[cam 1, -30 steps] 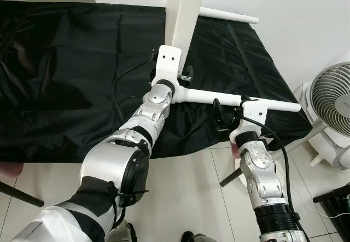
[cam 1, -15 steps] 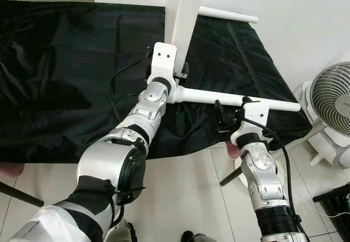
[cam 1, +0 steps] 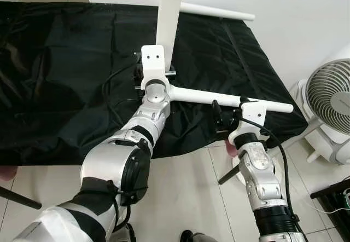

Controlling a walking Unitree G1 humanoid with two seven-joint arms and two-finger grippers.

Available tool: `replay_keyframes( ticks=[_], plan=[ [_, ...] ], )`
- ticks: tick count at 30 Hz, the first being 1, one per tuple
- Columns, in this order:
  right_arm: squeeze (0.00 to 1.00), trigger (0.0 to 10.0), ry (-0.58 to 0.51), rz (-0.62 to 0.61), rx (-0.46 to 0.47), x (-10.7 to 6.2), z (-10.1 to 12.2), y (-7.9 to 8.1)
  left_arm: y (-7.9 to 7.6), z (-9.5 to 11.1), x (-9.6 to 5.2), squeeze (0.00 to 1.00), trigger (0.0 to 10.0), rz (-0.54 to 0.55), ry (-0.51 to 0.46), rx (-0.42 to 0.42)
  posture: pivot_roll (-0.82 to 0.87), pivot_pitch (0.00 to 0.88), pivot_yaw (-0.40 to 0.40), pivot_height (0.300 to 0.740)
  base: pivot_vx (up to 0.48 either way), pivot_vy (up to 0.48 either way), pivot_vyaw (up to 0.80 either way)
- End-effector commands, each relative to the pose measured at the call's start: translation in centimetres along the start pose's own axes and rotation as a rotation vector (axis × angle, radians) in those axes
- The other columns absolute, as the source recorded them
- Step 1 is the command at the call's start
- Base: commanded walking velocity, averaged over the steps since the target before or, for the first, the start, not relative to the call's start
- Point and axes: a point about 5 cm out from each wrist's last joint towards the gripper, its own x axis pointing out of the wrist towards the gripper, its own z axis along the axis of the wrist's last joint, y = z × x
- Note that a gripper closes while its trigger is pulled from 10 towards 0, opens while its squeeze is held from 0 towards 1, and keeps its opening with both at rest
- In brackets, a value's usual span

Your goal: Building children table

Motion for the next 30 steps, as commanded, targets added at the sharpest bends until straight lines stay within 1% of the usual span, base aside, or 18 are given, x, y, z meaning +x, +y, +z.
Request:
replay_keyframes(
  ticks=[1,5,7,8,9,12,13,18,19,20,21,22,23,24,26,27,28,30],
  plan=[
    [0.0,10.0,0.018,-0.004,-0.005,-0.3,-0.3,-0.2,1.2,-0.4,-0.1,0.0,10.0,0.17,0.017,-0.004,-0.03,0.142,-0.046,0.74,0.0,0.0,0.0],
    [0.0,10.0,0.018,-0.007,-0.007,-0.4,-0.3,-0.3,0.9,-0.5,-0.1,0.0,10.0,0.159,0.017,-0.007,-0.04,0.141,-0.045,0.74,0.0,0.0,0.0],
    [0.0,10.0,0.018,-0.007,-0.008,-0.4,-0.3,-0.3,0.0,-0.5,-0.3,0.0,10.0,0.103,0.029,-0.028,-0.03,0.138,-0.044,0.74,0.0,0.0,0.0],
    [0.0,10.0,0.019,-0.007,-0.008,-0.4,-0.4,-0.3,-0.7,-0.3,-0.4,0.0,10.0,0.052,0.027,-0.05,-0.03,0.138,-0.045,0.74,0.0,0.0,0.0],
    [0.0,10.0,0.019,-0.006,-0.008,-0.4,-0.4,-0.3,-1.3,-0.2,-0.5,0.0,10.0,0.013,0.019,-0.045,-0.03,0.138,-0.044,0.74,0.0,0.0,0.0],
    [0.0,10.0,0.02,-0.006,-0.008,-0.4,-0.4,-0.2,-1.6,0.0,-0.6,0.0,10.0,-0.009,0.012,-0.039,-0.03,0.138,-0.044,0.74,0.0,0.0,0.0],
    [0.0,10.0,0.019,-0.005,-0.008,-0.4,-0.4,-0.2,-1.9,0.0,-0.6,0.0,10.0,-0.032,0.01,-0.044,-0.04,0.139,-0.044,0.74,0.0,0.0,0.0],
    [0.0,10.0,0.019,-0.008,-0.01,-0.4,-0.3,-0.4,-2.3,0.5,-0.6,0.0,10.0,-0.075,-0.005,-0.045,-0.04,0.15,-0.043,0.74,0.0,0.0,0.0],
    [0.0,10.0,0.019,-0.01,-0.011,-0.4,-0.3,-0.4,-2.3,0.6,-0.5,0.0,10.0,-0.08,-0.009,-0.042,-0.04,0.15,-0.043,0.74,0.0,0.0,0.0],
    [0.0,10.0,0.02,-0.012,-0.012,-0.5,-0.3,-0.5,-2.5,0.6,-0.6,0.0,10.0,-0.112,-0.012,-0.031,-0.05,0.154,-0.042,0.74,0.0,0.0,0.0],
    [0.0,10.0,0.02,-0.012,-0.012,-0.5,-0.3,-0.5,-2.5,0.6,-0.6,0.0,10.0,-0.112,-0.012,-0.031,-0.05,0.154,-0.042,0.74,0.0,0.0,0.0],
    [0.0,10.0,0.021,-0.016,-0.015,-0.5,-0.3,-0.6,-3.1,0.6,-0.7,0.0,10.0,-0.178,-0.005,0.001,-0.05,0.16,-0.04,0.74,0.0,0.0,0.0],
    [0.0,10.0,0.021,-0.016,-0.015,-0.5,-0.3,-0.6,-3.1,0.6,-0.7,0.0,10.0,-0.178,-0.005,0.001,-0.05,0.16,-0.04,0.74,0.0,0.0,0.0],
    [0.0,10.0,0.022,-0.019,-0.018,-0.6,-0.3,-0.7,-3.4,0.7,-0.7,0.0,10.0,-0.206,-0.008,0.031,-0.05,0.16,-0.039,0.74,0.0,0.0,0.0],
    [0.0,10.0,0.022,-0.023,-0.02,-0.6,-0.2,-0.8,-3.8,0.8,-0.8,0.0,10.0,-0.269,-0.006,0.013,-0.05,0.16,-0.039,0.74,0.0,0.0,0.0],
    [0.0,10.0,0.022,-0.023,-0.02,-0.6,-0.2,-0.8,-3.8,0.8,-0.8,0.0,10.0,-0.269,-0.006,0.013,-0.05,0.16,-0.039,0.74,0.0,0.0,0.0],
    [0.0,10.0,0.024,-0.028,-0.019,-0.7,-0.3,-0.9,-4.1,0.8,-0.9,0.0,10.0,-0.302,-0.004,0.028,-0.05,0.163,-0.037,0.74,0.0,0.0,0.0],
    [0.0,10.0,0.025,-0.029,-0.019,-0.8,-0.3,-1.0,-4.1,0.8,-0.9,0.0,10.0,-0.308,-0.003,0.032,-0.05,0.163,-0.037,0.74,0.0,0.0,0.0]
  ],
)
